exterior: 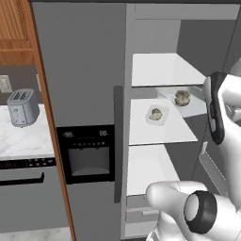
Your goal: Place two dumplings into each of the tupperware containers and then place the containers in the fridge.
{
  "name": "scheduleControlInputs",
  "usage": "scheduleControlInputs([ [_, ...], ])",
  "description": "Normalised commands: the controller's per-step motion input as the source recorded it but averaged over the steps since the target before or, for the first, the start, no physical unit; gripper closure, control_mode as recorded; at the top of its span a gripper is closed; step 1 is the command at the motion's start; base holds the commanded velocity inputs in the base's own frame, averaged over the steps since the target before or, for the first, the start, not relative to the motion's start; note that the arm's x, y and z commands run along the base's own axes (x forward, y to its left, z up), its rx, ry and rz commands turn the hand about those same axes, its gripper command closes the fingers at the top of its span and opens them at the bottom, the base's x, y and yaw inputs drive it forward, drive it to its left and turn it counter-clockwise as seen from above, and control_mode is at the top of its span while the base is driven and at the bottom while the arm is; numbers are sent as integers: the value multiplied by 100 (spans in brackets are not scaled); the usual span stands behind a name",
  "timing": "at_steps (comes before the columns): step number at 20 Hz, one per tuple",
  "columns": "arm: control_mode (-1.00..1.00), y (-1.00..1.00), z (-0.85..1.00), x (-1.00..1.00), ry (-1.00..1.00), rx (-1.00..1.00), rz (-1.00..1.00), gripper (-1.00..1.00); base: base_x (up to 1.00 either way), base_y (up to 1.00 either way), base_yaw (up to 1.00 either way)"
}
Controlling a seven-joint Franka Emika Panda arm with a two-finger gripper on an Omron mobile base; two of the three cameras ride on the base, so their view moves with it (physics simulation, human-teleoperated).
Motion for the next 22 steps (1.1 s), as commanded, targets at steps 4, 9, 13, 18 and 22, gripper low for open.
scheduleControlInputs([
  [4,-100,13,-2,-86,-28,-10,0,100,0,0,0],
  [9,-100,44,-6,-39,-15,-20,0,100,0,0,0],
  [13,-100,15,5,-40,-11,-8,0,100,0,0,0],
  [18,-100,2,23,-12,-2,-3,-1,100,0,0,0],
  [22,-100,6,64,32,3,0,-4,100,0,0,0],
])
